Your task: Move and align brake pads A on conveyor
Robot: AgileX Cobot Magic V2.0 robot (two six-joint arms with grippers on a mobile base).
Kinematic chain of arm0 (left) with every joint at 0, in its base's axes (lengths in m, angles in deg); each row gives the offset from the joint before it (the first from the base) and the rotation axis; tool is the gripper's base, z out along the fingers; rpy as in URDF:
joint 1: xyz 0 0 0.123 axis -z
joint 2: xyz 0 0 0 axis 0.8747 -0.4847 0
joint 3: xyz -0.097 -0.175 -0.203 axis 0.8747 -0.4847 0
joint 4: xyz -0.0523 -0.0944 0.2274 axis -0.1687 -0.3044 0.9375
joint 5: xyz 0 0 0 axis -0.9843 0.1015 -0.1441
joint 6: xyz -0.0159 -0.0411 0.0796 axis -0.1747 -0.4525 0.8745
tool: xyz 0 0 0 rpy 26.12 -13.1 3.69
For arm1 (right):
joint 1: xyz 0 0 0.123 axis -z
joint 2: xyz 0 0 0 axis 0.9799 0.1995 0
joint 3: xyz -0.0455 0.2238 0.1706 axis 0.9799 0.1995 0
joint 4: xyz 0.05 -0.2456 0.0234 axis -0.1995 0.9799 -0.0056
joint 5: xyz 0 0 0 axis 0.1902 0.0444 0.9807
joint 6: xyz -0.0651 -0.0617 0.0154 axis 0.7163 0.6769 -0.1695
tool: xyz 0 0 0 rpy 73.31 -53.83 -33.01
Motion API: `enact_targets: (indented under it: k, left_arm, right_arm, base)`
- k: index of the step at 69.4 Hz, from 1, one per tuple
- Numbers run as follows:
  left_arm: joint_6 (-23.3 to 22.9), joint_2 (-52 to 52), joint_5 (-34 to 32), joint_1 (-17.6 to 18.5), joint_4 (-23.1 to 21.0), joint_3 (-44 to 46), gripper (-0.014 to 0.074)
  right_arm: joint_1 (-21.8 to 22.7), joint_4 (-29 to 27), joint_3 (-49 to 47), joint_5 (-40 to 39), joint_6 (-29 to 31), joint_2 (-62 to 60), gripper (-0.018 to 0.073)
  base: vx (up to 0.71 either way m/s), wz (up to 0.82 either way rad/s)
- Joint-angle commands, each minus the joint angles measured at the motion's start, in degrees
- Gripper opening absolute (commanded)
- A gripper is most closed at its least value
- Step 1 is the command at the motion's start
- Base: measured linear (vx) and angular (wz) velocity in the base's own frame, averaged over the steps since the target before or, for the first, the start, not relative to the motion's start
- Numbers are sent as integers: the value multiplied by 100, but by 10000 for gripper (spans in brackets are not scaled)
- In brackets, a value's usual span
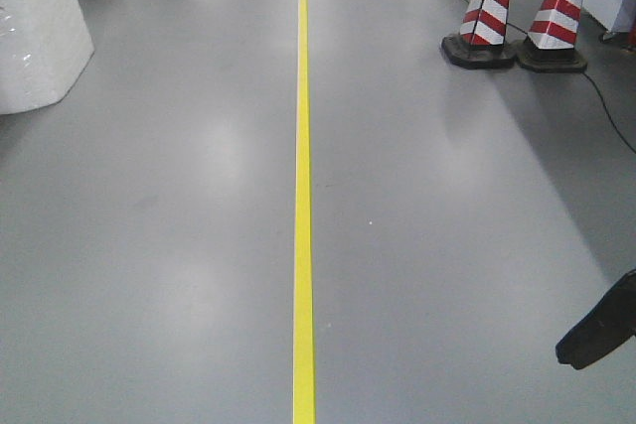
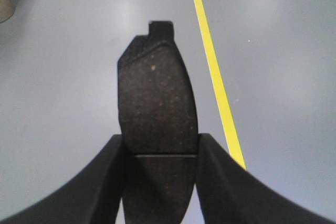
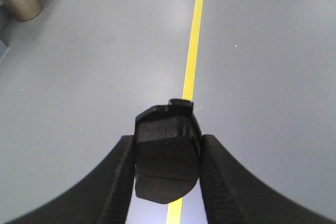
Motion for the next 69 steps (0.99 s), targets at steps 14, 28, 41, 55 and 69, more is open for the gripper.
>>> enact_targets:
  k: [14,28,41,55,69]
  left_arm:
    - [-29,-29,-482,23,50,132,-6]
    - [-29,-29,-482,23,50,132,-6]
    - [-29,-29,-482,23,50,132,-6]
    - [-29,-29,-482,23,50,132,-6]
    - [-29,-29,-482,23,50,132,-6]
  right_arm:
    - [25,-21,-183,-475,65,3,-12]
    - [25,-21,-183,-475,65,3,-12]
    - [25,-21,-183,-475,65,3,-12]
    - [25,-21,-183,-475,65,3,-12]
    - [25,-21,-183,-476,65,3,-12]
  base:
    - [51,-9]
    - [51,-7]
    - [52,-8]
    - [54,-9]
    - [57,-11]
